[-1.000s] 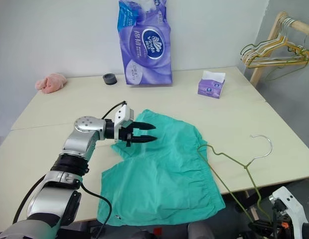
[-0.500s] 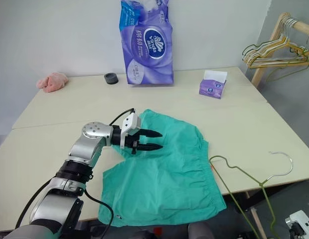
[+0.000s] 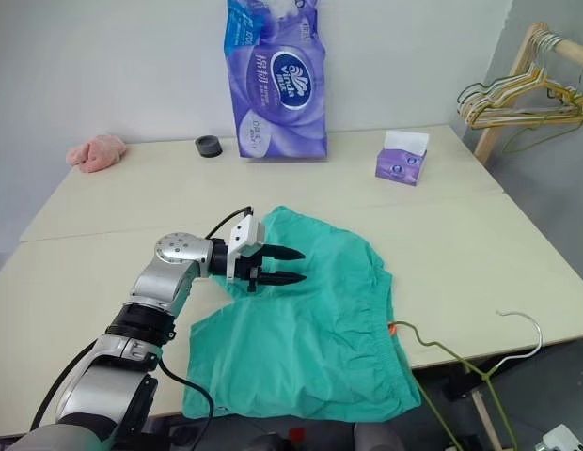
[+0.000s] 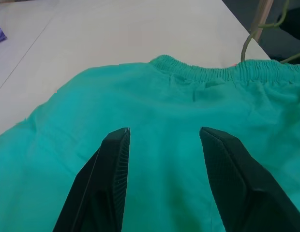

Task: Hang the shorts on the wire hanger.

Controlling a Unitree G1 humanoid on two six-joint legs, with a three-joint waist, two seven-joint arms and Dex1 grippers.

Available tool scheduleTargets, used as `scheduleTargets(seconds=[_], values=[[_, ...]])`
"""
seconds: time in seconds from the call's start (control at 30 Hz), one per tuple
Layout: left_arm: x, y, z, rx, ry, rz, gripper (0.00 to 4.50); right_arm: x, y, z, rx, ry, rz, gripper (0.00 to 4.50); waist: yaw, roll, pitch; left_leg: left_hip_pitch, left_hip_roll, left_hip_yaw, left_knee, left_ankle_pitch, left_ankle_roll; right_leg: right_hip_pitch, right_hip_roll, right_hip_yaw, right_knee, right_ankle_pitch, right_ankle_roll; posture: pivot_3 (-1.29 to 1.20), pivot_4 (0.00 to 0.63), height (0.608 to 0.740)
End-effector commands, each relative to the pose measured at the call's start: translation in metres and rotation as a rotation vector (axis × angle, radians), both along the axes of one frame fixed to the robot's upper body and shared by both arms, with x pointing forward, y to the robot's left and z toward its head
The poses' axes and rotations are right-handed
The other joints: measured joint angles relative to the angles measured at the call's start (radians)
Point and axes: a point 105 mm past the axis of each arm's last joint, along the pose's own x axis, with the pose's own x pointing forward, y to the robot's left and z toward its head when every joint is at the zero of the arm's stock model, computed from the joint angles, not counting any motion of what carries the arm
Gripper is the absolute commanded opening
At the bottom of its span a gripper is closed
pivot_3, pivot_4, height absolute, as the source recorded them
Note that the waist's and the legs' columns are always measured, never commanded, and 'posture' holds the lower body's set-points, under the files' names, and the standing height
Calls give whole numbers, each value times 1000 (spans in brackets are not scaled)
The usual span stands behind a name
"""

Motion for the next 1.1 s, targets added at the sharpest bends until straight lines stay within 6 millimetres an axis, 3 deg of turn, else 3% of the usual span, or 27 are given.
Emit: scheduleTargets(seconds=[0.03, 0.3, 0.47, 0.63, 0.9, 1.1], values=[[3, -2, 9, -6, -44, -2, 2406, 2, 9, 2, 58, -1, 35, 0, 0, 0, 1, 0, 0, 0, 0, 0, 0, 0, 0, 0, 0, 0, 0, -331, 114, 740], [5, -4, 11, -7, -59, 2, 2406, 32, 23, -9, 128, -16, 52, 0, 1, -1, 4, 0, 0, 0, 0, 0, 0, 0, 0, 0, 0, 2, -4, -319, 112, 740], [5, -3, 11, -7, -64, 12, 2406, 56, 18, -18, 105, -40, -28, 0, 3, 0, 5, -1, 0, 0, 0, 0, 0, 0, 0, 0, 0, 3, -4, -308, 112, 740], [4, -2, 10, -7, -65, 22, 2406, 66, 18, -20, 129, -28, -79, 0, 6, 0, 5, -1, 0, 0, 0, 0, 0, 0, 0, 0, 0, 3, -4, -297, 113, 740], [4, -6, 11, -19, -70, 30, 2406, 96, 58, -26, 250, -57, -26, 0, 3, 3, 8, 0, 0, -1, 0, 0, 0, 0, 0, 0, 1, 3, -4, -290, 114, 740], [8, -2, 15, -24, -80, 57, 2406, 126, 64, -29, 270, -139, -117, 0, 4, 4, 8, -1, -1, -1, 0, 0, 0, -1, 0, 0, 1, 3, -4, -279, 113, 740]])
